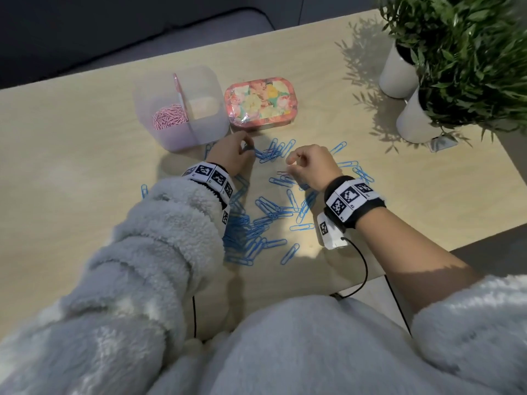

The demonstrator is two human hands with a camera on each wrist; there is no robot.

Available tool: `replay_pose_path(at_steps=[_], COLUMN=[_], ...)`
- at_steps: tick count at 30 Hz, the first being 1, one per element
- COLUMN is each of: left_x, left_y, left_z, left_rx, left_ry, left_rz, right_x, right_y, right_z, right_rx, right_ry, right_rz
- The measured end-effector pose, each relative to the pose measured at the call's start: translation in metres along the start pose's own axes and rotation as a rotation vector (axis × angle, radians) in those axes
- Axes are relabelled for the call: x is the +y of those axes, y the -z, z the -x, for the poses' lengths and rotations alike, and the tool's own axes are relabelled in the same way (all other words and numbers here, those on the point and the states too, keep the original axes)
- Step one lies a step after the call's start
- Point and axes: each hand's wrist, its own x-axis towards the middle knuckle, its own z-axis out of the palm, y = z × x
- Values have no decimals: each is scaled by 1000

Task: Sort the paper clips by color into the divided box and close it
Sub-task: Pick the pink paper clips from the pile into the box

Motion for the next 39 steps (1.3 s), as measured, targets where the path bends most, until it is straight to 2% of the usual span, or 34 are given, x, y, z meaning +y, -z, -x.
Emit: replay_pose_path(at_steps=[4,8,12,16,20,22,25,28,31,36,39], left_x=[-12,-4,19,27,30,30,25,21,13,-5,-14], left_y=[6,4,-8,-19,-23,-23,-24,-22,-11,38,72], left_z=[6,3,-5,-10,-6,-3,3,13,21,39,40], left_rx=[-45,-4,-8,-35,-74,-99,-116,-104,-73,45,290], left_ry=[11,65,-17,-29,-24,-21,-16,-4,29,95,91], left_rz=[-111,-20,-40,-33,-103,-147,-206,-198,-98,135,168], right_x=[-8,-10,-7,-1,1,1,-3,-15,-20,-8,-16], right_y=[-7,-14,-12,-3,10,11,8,1,-8,-5,8], right_z=[1,6,8,8,16,14,4,1,7,18,15], right_rx=[-97,-150,-72,-44,21,59,135,27,-85,-96,-11], right_ry=[53,81,-8,-244,-367,-373,-148,95,187,194,161], right_rz=[102,153,-142,-640,-745,-716,-451,-179,120,141,28])
